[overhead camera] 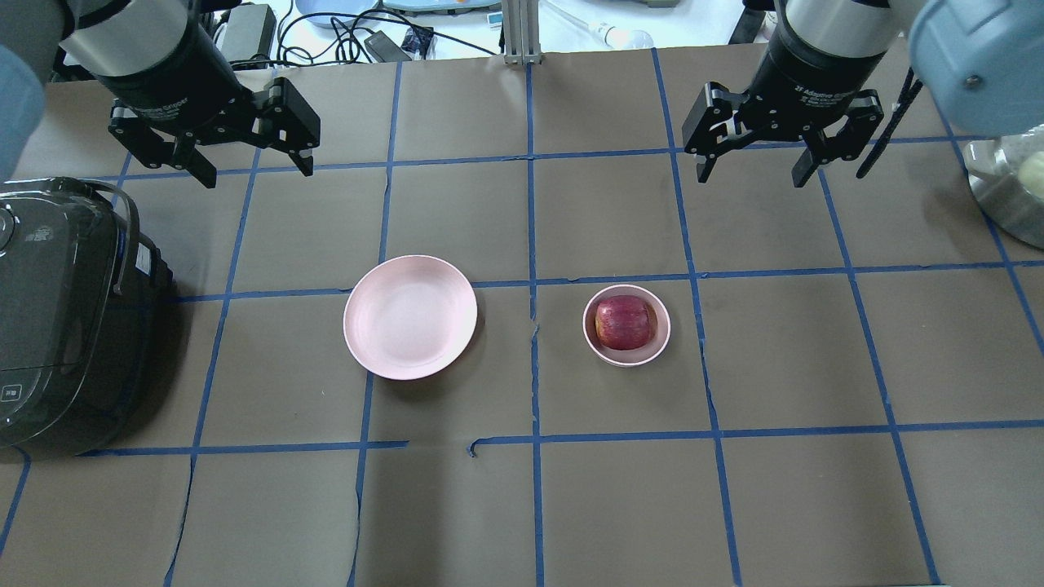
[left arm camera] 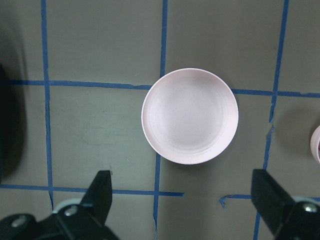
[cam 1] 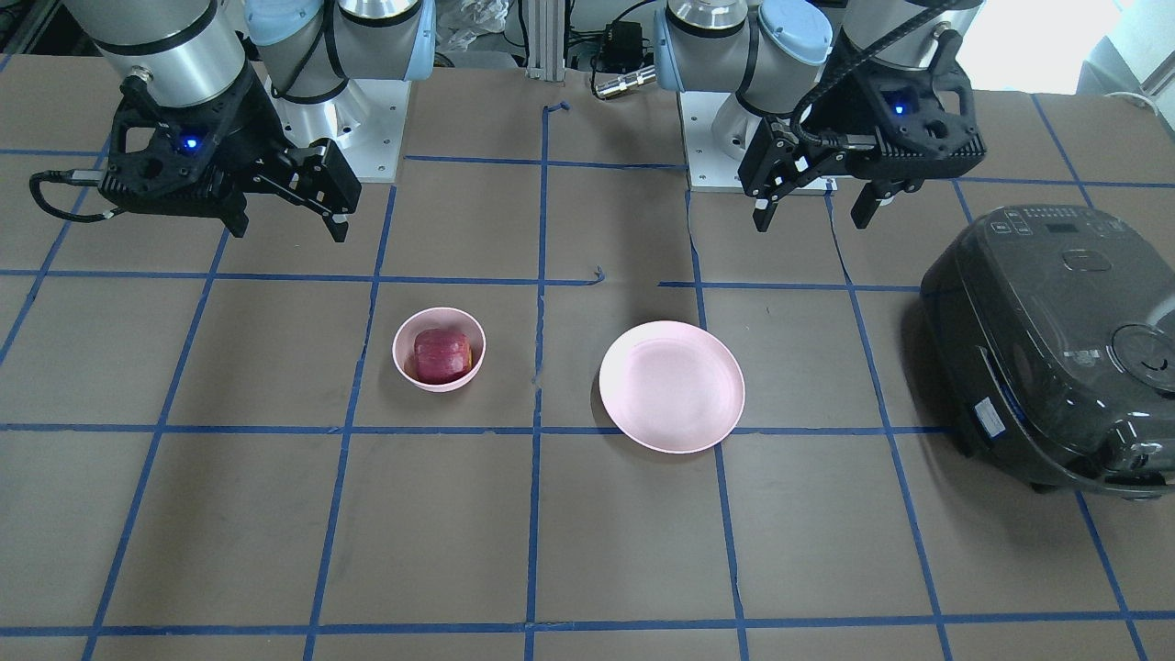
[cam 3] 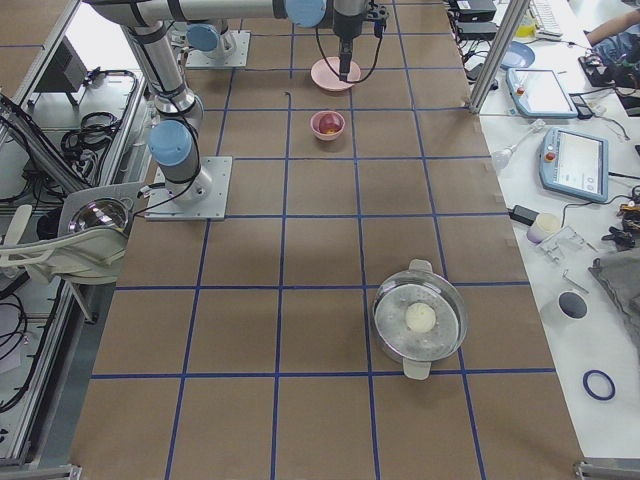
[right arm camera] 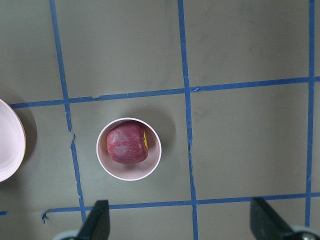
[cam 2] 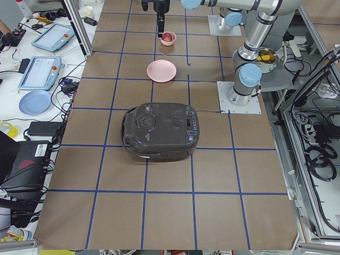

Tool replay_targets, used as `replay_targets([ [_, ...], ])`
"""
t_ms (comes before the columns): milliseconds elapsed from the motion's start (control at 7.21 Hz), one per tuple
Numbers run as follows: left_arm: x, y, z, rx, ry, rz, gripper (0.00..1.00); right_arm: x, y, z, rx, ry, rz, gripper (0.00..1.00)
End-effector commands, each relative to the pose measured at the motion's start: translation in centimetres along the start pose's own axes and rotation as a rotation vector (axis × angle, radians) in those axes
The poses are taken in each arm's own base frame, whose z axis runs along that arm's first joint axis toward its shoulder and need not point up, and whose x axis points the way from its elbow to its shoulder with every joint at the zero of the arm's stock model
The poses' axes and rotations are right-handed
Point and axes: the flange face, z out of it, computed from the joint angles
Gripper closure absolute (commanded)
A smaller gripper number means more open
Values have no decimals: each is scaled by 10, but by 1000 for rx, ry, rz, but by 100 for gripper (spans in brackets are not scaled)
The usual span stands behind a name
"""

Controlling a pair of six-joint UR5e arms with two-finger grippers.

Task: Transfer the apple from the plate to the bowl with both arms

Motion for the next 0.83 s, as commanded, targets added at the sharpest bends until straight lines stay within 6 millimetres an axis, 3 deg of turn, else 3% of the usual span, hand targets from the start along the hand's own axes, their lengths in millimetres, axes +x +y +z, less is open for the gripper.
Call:
replay_targets([
  [0,-3,0,4,-34,-7,5,0,1,-1,1,-3,4,-4,0],
  [139,-1,-1,10,-56,-7,8,0,3,-1,1,0,19,-4,0],
  [416,-6,-1,1,-41,-7,-1,0,6,-1,0,4,56,-7,0],
  [693,-5,2,5,-51,-7,2,0,6,-1,0,4,56,-7,0],
])
